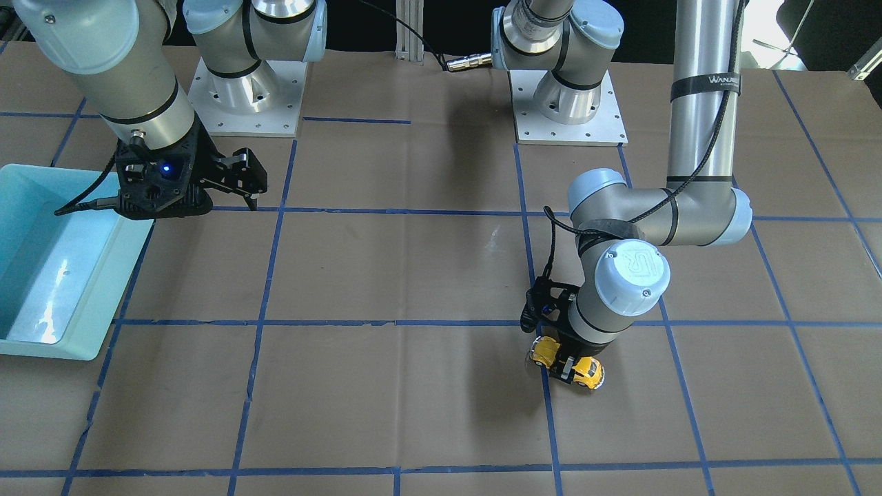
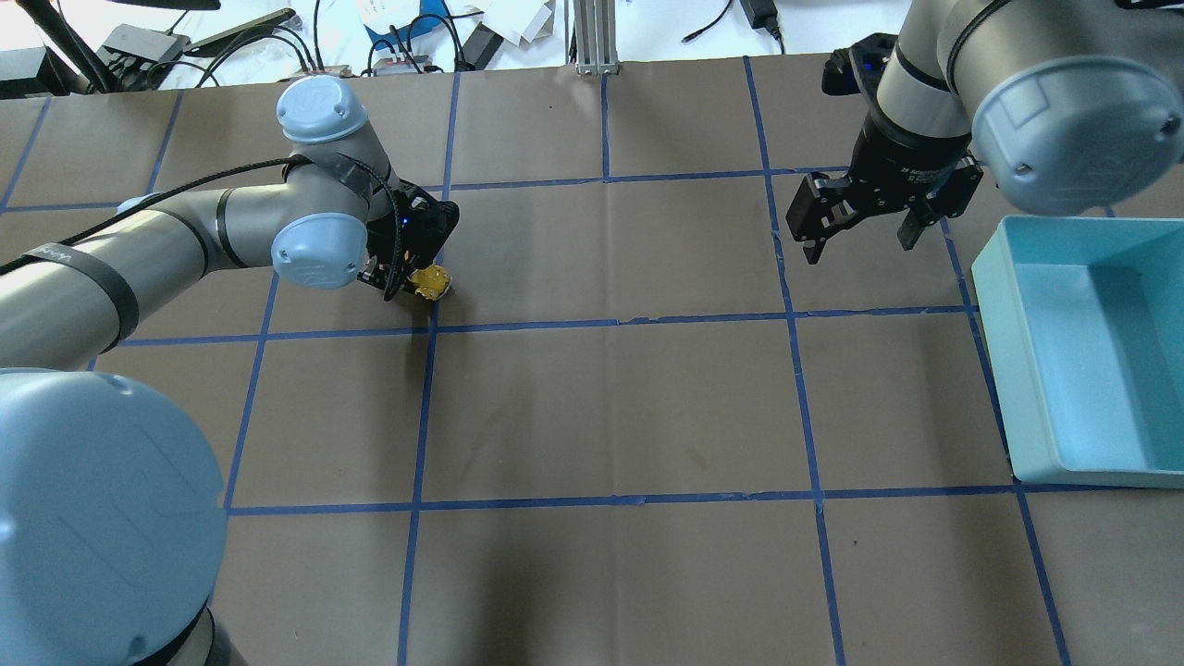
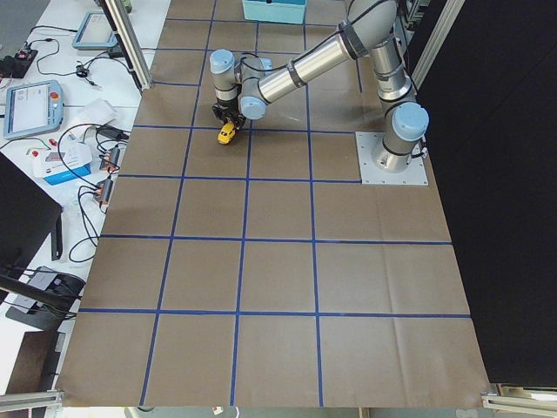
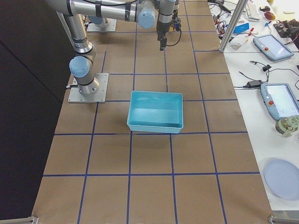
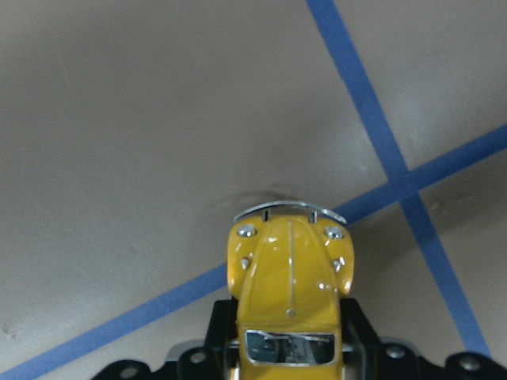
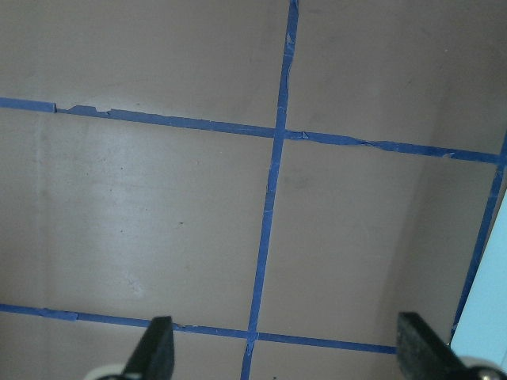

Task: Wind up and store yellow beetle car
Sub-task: 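Press the car down and drag it backward with the left gripper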

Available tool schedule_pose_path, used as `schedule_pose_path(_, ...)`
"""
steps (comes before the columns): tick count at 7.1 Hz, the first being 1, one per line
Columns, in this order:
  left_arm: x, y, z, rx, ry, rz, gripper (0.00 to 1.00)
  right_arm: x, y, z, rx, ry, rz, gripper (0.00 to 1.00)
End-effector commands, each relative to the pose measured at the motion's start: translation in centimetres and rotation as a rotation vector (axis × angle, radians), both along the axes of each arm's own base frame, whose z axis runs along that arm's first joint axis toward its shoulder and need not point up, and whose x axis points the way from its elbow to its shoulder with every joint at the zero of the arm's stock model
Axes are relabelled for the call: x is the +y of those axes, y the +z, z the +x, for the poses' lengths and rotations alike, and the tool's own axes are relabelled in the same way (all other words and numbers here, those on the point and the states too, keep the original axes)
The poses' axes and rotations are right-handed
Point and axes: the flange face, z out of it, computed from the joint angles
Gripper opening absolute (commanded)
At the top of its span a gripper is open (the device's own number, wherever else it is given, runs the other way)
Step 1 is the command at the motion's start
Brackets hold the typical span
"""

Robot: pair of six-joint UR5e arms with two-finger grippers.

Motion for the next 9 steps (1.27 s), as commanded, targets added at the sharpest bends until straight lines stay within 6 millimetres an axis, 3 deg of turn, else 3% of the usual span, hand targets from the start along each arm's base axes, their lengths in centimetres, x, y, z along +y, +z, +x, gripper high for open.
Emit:
schedule_pose_path(1,0.0,-0.2,0.1,-0.001,0.011,-0.001,0.00,0.0,0.0,0.0,0.000,0.000,0.000,1.00)
schedule_pose_path(9,-1.1,0.2,1.3,0.001,0.089,-0.020,0.00,0.0,0.1,0.0,0.000,0.000,-0.002,1.00)
